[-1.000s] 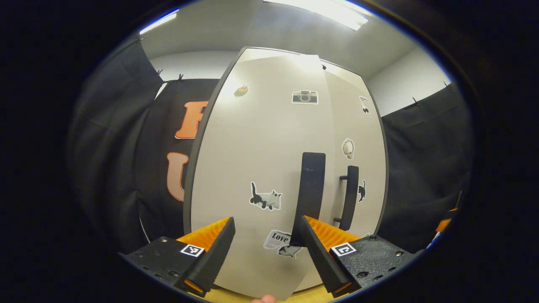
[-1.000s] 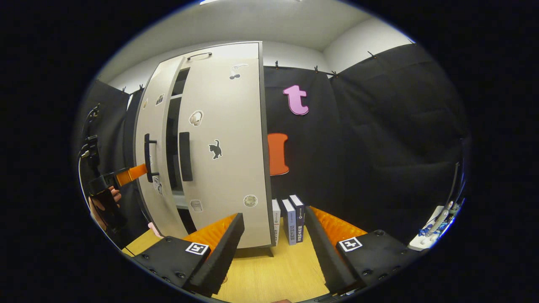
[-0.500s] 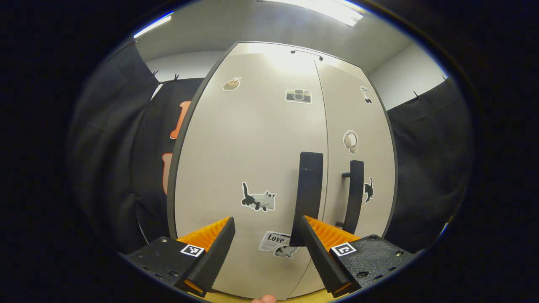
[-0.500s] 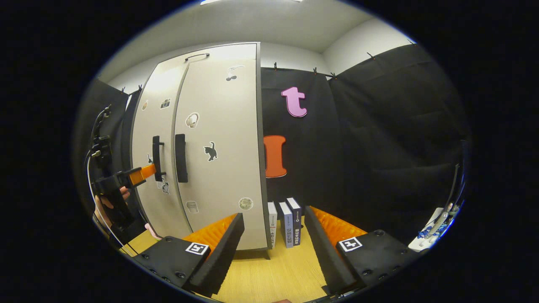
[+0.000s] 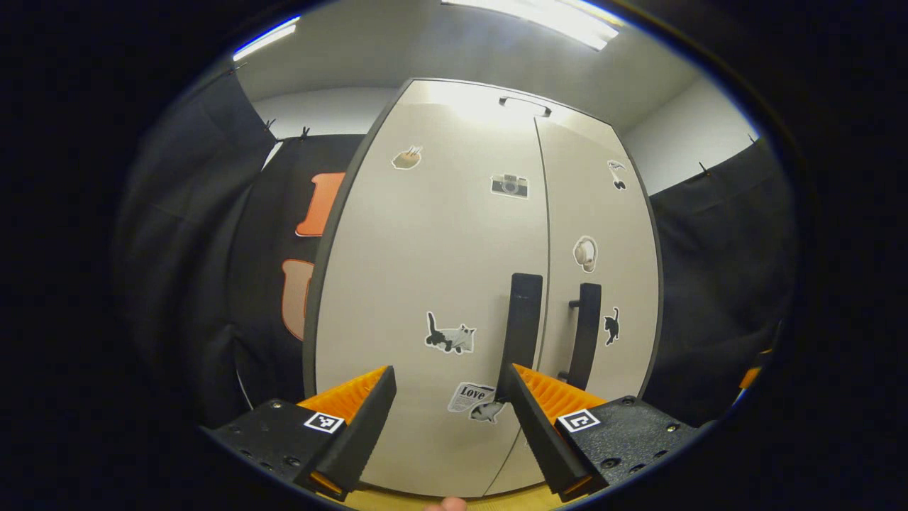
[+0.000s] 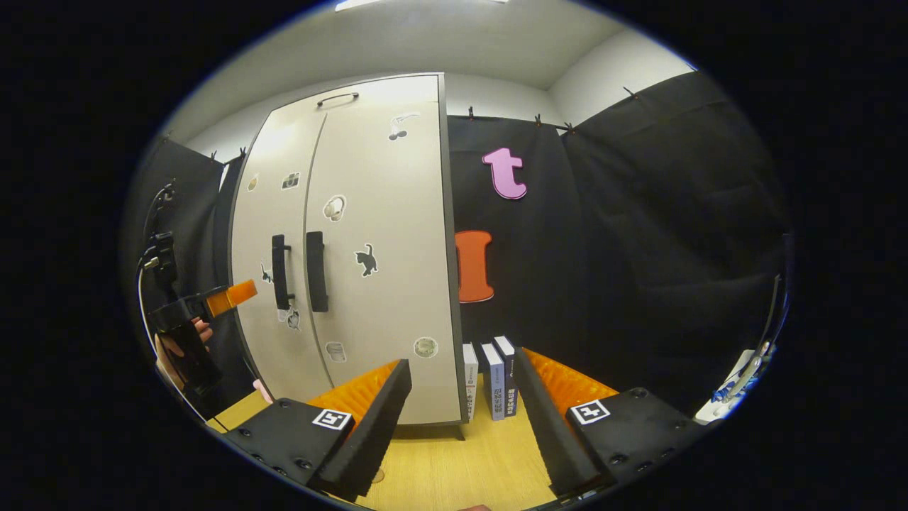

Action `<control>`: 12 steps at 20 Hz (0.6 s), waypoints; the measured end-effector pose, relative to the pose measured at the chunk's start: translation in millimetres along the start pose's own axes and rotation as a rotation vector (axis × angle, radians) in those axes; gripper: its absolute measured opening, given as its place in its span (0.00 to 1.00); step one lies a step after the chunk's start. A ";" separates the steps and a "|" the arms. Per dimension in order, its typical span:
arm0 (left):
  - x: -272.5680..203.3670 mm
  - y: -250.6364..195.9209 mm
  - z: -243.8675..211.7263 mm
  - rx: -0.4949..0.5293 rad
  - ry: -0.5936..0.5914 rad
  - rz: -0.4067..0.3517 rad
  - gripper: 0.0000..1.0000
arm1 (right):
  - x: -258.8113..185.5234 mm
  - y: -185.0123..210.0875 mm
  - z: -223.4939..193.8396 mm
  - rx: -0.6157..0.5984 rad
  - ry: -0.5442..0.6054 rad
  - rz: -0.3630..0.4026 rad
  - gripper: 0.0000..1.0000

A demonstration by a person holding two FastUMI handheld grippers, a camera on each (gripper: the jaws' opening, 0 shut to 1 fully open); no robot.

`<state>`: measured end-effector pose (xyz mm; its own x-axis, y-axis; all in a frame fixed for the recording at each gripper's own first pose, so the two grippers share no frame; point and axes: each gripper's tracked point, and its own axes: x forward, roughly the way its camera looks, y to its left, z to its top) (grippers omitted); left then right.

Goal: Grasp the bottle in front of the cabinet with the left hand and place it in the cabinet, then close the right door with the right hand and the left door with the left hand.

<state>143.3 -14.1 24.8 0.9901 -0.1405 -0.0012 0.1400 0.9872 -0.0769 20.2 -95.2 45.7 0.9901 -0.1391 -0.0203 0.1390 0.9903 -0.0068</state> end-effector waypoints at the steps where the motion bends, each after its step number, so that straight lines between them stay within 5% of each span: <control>1: -9.3 3.7 4.4 0.000 -0.004 0.007 0.94 | -0.2 3.3 1.1 0.007 -0.002 0.015 0.96; 12: -123.7 59.8 42.3 0.022 -0.031 0.162 0.94 | -3.3 52.2 3.2 0.023 -0.008 0.171 0.96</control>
<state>29.7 65.5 62.5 0.9996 0.0224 0.0187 -0.0213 0.9982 -0.0566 24.3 -43.1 48.6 0.9994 0.0314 -0.0111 -0.0312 0.9993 0.0191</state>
